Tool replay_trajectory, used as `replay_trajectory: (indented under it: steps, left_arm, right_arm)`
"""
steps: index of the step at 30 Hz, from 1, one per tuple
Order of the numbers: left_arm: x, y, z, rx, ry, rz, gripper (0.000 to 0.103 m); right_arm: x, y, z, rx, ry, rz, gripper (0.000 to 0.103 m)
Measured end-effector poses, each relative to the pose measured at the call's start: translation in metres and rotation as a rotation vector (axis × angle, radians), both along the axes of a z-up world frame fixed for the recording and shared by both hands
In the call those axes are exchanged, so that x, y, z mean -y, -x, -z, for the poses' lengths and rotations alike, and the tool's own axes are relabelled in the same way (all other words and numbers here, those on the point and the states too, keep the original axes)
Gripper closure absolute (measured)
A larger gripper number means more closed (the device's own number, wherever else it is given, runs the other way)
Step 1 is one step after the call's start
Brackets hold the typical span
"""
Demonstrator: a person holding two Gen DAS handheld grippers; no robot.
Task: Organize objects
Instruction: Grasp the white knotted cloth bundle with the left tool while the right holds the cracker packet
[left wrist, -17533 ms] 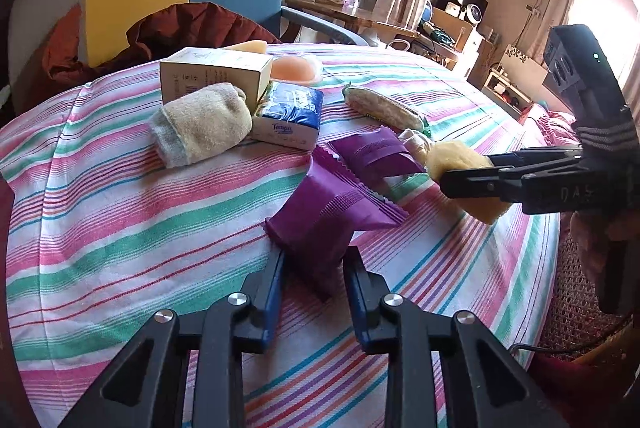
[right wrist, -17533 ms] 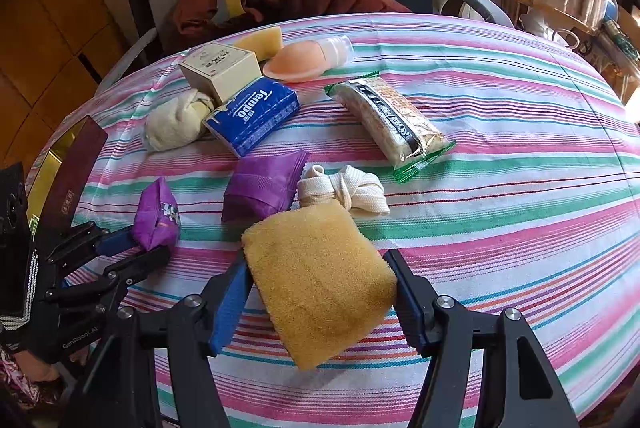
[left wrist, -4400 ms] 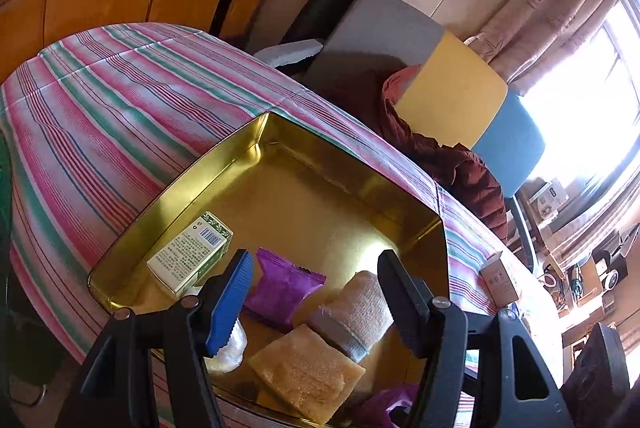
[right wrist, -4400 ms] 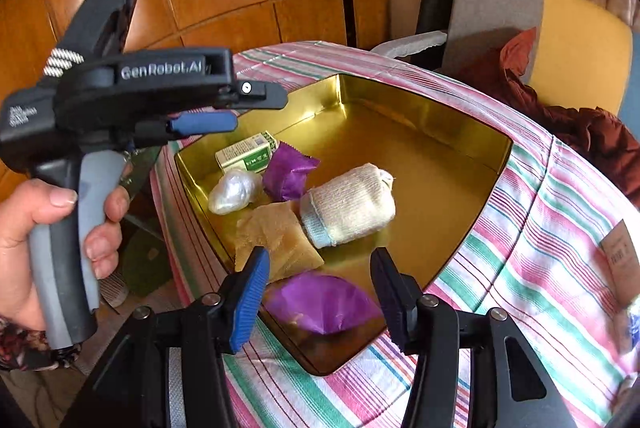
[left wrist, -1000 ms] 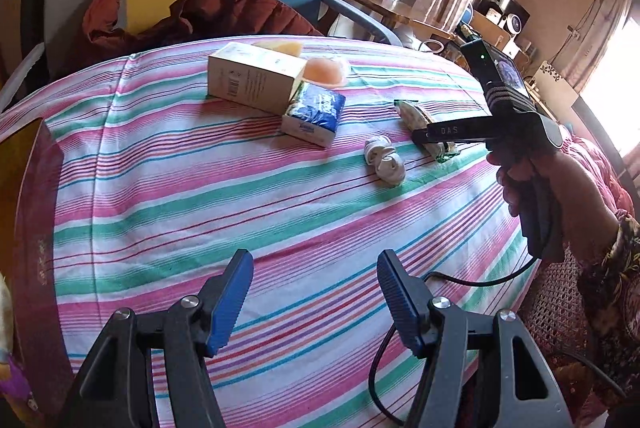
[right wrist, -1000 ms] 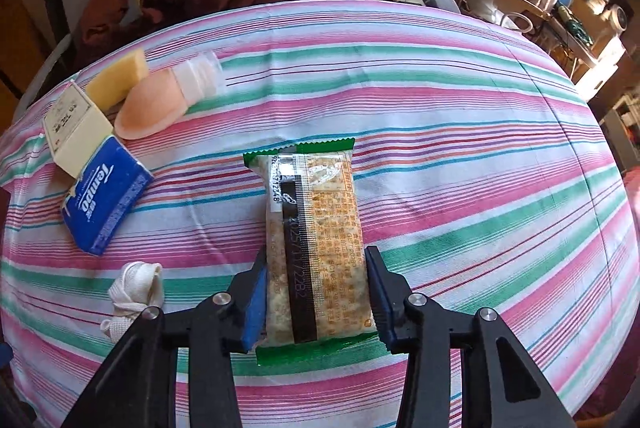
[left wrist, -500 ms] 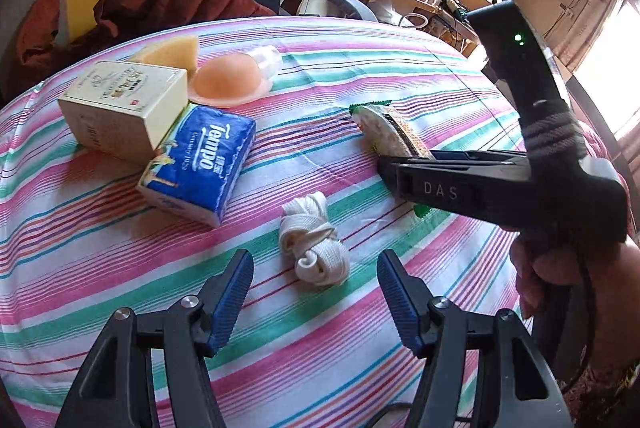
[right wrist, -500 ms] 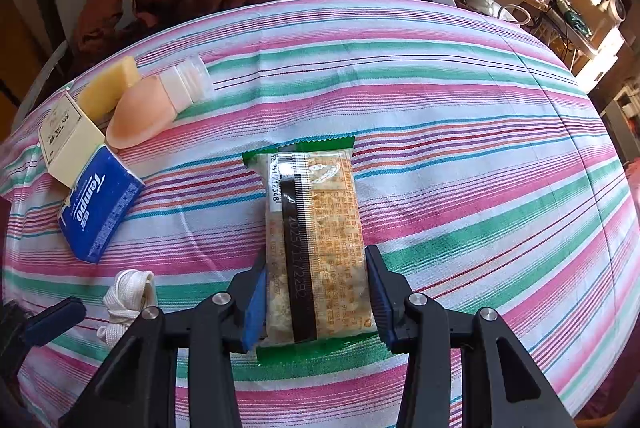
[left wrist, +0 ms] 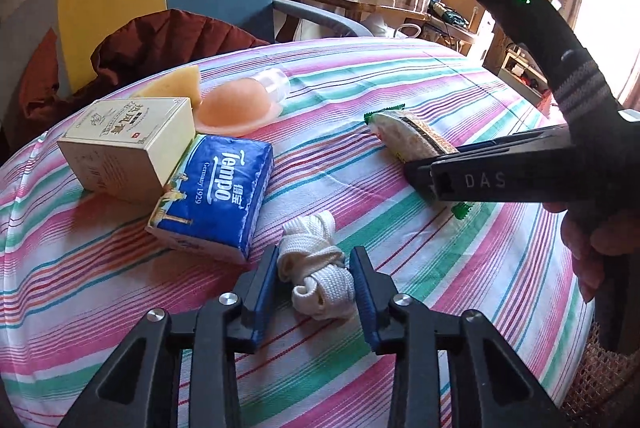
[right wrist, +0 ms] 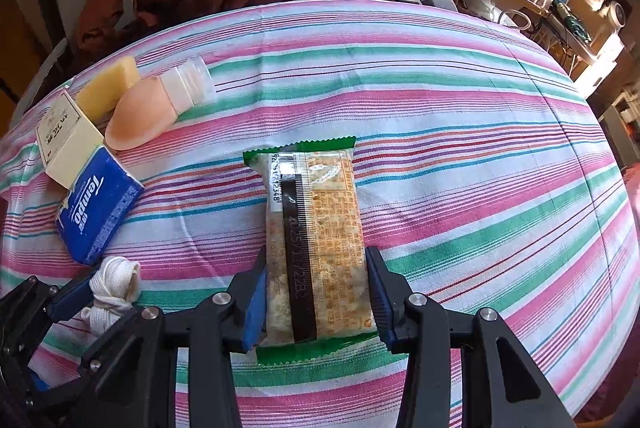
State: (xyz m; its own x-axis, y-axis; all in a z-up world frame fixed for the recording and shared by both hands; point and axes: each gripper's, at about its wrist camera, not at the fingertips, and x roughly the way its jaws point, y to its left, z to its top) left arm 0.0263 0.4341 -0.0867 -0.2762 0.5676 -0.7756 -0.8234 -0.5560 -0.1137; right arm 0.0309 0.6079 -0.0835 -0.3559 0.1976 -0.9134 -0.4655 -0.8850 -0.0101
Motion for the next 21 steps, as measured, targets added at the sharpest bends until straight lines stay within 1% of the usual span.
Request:
replay_trajectory:
  steps: [3, 13, 16, 21]
  left_arm:
    - [0.008, 0.002, 0.0, 0.013, -0.018, -0.018, 0.069]
    - [0.033, -0.002, 0.0, 0.018, -0.057, -0.057, 0.069]
    - [0.043, -0.003, 0.0, 0.019, -0.068, -0.078, 0.069]
    - [0.061, -0.005, 0.0, 0.017, -0.086, -0.11, 0.069]
  right_arm:
    - [0.001, 0.001, 0.0, -0.006, 0.0, -0.004, 0.058]
    - [0.015, 0.006, -0.001, -0.026, -0.018, -0.071, 0.058]
    - [0.017, 0.005, -0.005, -0.052, -0.019, -0.079, 0.058]
    - [0.023, 0.001, -0.018, -0.125, -0.027, -0.079, 0.058]
